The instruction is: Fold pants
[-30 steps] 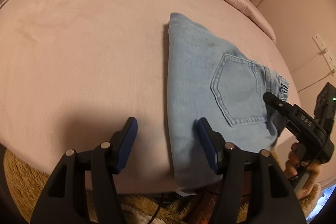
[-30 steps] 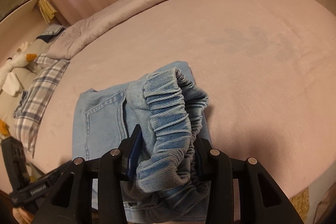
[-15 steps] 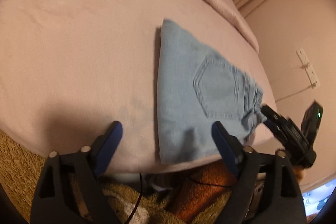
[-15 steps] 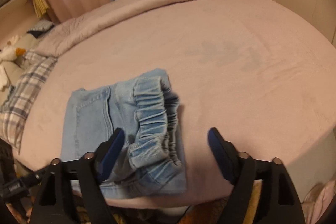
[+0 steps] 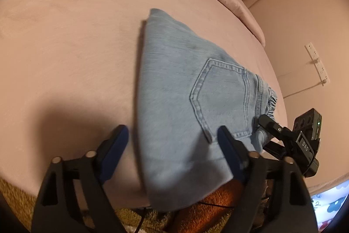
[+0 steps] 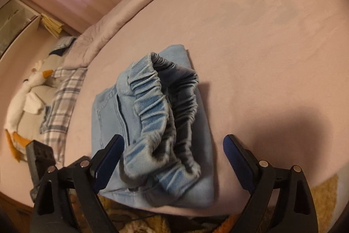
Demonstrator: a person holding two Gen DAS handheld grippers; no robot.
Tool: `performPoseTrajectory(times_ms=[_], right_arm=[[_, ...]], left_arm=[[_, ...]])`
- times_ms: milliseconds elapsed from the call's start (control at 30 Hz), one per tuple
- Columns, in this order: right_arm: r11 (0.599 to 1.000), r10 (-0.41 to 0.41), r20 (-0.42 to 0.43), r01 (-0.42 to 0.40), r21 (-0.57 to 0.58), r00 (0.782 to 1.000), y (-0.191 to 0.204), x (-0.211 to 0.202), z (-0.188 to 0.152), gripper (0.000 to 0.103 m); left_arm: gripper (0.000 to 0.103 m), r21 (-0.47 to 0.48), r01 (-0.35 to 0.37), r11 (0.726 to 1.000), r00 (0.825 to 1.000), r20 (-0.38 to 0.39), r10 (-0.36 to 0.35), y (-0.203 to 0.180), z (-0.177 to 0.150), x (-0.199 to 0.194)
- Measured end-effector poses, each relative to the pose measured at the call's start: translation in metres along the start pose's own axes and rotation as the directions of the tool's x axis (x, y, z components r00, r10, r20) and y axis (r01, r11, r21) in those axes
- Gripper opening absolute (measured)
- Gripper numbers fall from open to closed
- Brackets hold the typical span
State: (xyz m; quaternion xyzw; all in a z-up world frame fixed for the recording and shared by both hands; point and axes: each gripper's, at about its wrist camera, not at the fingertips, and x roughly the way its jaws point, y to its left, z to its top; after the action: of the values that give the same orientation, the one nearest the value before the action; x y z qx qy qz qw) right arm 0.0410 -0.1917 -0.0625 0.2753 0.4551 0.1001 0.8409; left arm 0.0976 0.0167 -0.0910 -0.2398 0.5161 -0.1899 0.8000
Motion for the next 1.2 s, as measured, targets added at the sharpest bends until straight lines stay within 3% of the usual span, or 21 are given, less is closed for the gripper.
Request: performPoseTrajectory(times_ms=[33,200,400,500,600,700,1000,1200], right_arm=[[1.000,0.014,0.001,-0.014,-0.005,1.000,0.001,0.002,0.000,0.087],[0.999,0.043,-0.001,-0.043,-0.002,0.999,0.005,0.008,0.001,0.056],[0.998,-0.009,0.048,0.012,-0.063,0.999,0.024,-0.006,-0.005,0.046],[0.993,-0.024,0.092,0.034,-0.113,0.996,0.038,-0.019,-0.007,0.045],[0.988,0.035,0.122,-0.016,-0.156,0.992,0.054,-0.034,-0.005,0.044],[0.975,0.049,0.155,-0.013,-0.221,0.987,0.074,-0.043,0.000,0.044],[0.944,0.096,0.200,-0.026,-0.328,0.975,0.125,-0.047,0.039,0.044],[0.932,0.100,0.187,-0.026,-0.361,0.977,0.139,-0.034,0.055,0.044]], left_arm=[[0.069,0.025,-0.015,1.000,1.000,0.004,0.015,-0.005,0.001,0.004],[0.049,0.072,-0.079,0.994,0.997,0.018,0.078,-0.016,0.003,0.013],[0.020,0.101,-0.106,0.989,0.992,0.077,0.099,-0.024,0.002,-0.005],[0.018,0.087,-0.091,0.992,0.992,0.097,0.083,-0.025,0.005,-0.015],[0.017,0.081,-0.080,0.993,0.989,0.127,0.070,-0.023,0.005,-0.029],[0.017,0.077,-0.071,0.995,0.983,0.177,0.056,-0.027,0.013,-0.045],[0.017,0.101,-0.092,0.991,0.947,0.317,0.056,-0.029,0.050,-0.085],[0.018,0.106,-0.142,0.984,0.930,0.355,0.096,-0.028,0.074,-0.080]])
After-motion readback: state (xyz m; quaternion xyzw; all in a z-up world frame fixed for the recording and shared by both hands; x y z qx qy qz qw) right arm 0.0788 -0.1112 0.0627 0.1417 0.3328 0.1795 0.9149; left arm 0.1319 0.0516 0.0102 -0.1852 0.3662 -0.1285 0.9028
